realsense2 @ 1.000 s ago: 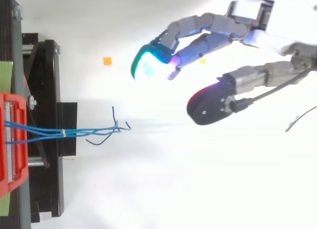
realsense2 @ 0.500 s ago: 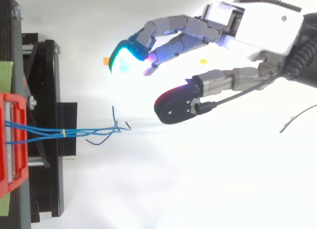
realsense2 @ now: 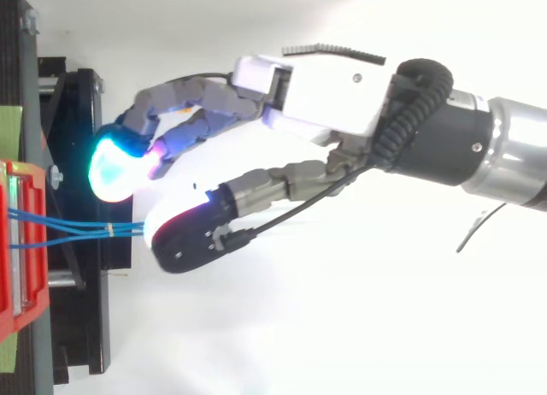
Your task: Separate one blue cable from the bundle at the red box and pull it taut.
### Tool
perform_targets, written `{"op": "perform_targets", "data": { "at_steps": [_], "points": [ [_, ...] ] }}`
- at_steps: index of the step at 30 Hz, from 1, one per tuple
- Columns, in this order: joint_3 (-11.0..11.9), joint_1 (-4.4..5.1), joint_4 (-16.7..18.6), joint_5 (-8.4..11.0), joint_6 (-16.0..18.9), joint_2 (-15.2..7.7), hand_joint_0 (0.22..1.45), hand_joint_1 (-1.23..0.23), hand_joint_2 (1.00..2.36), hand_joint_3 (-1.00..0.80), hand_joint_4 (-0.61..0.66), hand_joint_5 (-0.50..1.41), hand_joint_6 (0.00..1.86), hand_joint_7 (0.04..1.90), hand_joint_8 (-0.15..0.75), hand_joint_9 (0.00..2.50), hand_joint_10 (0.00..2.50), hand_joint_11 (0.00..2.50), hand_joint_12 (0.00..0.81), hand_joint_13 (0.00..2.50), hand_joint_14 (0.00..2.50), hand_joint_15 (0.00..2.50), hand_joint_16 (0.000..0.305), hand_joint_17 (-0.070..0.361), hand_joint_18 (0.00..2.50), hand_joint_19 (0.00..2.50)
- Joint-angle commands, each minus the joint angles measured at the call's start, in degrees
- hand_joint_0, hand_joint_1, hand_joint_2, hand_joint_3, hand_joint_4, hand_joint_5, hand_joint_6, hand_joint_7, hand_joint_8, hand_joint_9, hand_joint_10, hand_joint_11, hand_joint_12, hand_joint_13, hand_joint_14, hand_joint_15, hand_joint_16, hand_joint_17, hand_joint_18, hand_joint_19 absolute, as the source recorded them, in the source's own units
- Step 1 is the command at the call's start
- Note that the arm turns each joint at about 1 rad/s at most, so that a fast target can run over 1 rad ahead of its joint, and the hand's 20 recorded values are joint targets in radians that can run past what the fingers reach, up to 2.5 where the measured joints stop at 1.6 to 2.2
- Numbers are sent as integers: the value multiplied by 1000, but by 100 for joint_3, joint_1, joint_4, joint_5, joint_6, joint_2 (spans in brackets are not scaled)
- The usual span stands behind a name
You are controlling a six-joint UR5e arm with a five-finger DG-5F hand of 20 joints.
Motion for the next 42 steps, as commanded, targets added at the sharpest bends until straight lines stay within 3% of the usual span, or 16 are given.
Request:
{"op": "perform_targets", "data": {
  "at_steps": [1, 7, 11, 12, 16, 28, 36, 42],
  "points": [
    [221, 6, 41, -76, 80, -283, 527, -649, 1000, -500, 191, -217, 503, 1045, 279, 589, 17, 552, 367, 582, 18, 437, 49, 109, 416, 582],
    [221, 50, 287, -164, 195, -283, 524, -696, 1000, -500, 194, -210, 502, 1119, 282, 602, 17, 584, 370, 602, 17, 458, 49, 111, 425, 589],
    [185, 41, 287, -348, 590, -283, 526, -697, 1000, -500, 184, -204, 501, 1157, 283, 617, 15, 613, 368, 611, 18, 477, 49, 111, 434, 599],
    [133, 41, 314, -427, 845, -283, 528, -693, 1000, -500, 183, -202, 501, 1164, 283, 628, 18, 631, 371, 619, 19, 479, 49, 111, 436, 607],
    [80, 33, 314, -480, 1047, -283, 531, -665, 1000, -500, 177, -194, 501, 1181, 284, 662, 18, 642, 372, 632, 20, 489, 49, 110, 442, 615],
    [80, -38, 533, -858, 1153, -283, 577, -533, 1002, -469, 140, -180, 539, 1202, 284, 750, 19, 706, 361, 671, 19, 514, 47, 106, 460, 631],
    [80, -82, 577, -1016, 1223, -283, 602, -566, 1009, -373, 133, -184, 575, 1169, 282, 776, 20, 718, 359, 691, 23, 534, 47, 105, 480, 650],
    [89, -117, 621, -1060, 1223, -283, 596, -577, 1007, -404, 138, -185, 583, 1155, 287, 781, 20, 731, 358, 701, 22, 542, 47, 106, 489, 657]
  ]
}}
